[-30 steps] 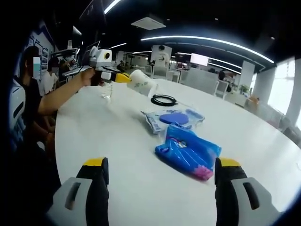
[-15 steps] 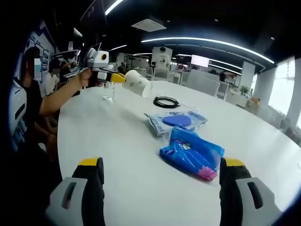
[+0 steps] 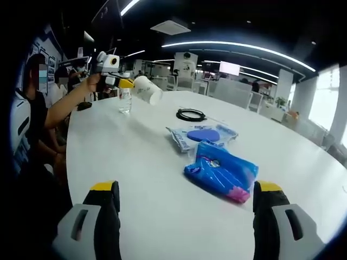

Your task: Arrange the tabletop items into an orderly group along one side of the table until the central work area is clear of visible clutter.

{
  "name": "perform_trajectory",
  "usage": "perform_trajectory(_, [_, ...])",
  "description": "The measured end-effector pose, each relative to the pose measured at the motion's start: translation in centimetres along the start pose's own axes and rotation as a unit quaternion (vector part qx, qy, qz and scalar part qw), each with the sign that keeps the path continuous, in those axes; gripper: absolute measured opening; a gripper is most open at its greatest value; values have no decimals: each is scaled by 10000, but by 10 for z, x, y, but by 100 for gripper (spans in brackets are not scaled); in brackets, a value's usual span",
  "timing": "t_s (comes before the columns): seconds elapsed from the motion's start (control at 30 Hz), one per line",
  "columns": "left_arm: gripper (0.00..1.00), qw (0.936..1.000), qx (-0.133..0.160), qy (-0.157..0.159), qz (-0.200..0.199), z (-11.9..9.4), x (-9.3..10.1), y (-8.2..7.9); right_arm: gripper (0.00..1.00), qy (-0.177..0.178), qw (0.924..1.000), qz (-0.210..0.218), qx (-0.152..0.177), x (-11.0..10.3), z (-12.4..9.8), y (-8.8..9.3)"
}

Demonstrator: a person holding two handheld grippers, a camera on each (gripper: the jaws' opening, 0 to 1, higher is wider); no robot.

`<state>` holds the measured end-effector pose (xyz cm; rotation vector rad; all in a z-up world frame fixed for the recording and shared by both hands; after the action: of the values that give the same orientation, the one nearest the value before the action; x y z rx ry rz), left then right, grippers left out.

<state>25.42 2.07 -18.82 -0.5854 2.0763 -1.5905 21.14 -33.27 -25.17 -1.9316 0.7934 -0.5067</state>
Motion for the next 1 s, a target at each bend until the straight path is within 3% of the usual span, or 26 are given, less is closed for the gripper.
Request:
perform_trajectory(0.3, [0, 9997, -223, -59, 58, -16, -5, 7, 100, 71, 9999, 61, 84, 1, -2, 1])
perform_trajectory(0.6, [0, 9964, -795, -23, 291, -33, -6, 14, 100, 50, 10000, 78, 22, -2, -2, 8])
perform_trajectory(0.67, [0, 9940, -1008, -35, 417, -37, -8, 17, 100, 41, 10000, 79, 9, -3, -2, 9])
perform_trajectory(1.0, [0, 9863, -1514, 57, 652, -45, -11, 21, 100, -22, 10000, 71, 0, -6, 1, 11])
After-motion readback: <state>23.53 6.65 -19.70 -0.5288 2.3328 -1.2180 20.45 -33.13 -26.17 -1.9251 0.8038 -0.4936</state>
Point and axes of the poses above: the point that each gripper's makers call its tool centre point, and the gripper's own axes: z roughly forward along the fingers, x roughly to its right, y roughly out of its underside, the point moved 4 cm from there along -z, roughly backward along the fingers, and after that the axes turned 9 degrees about z, right-handed, at the moved point
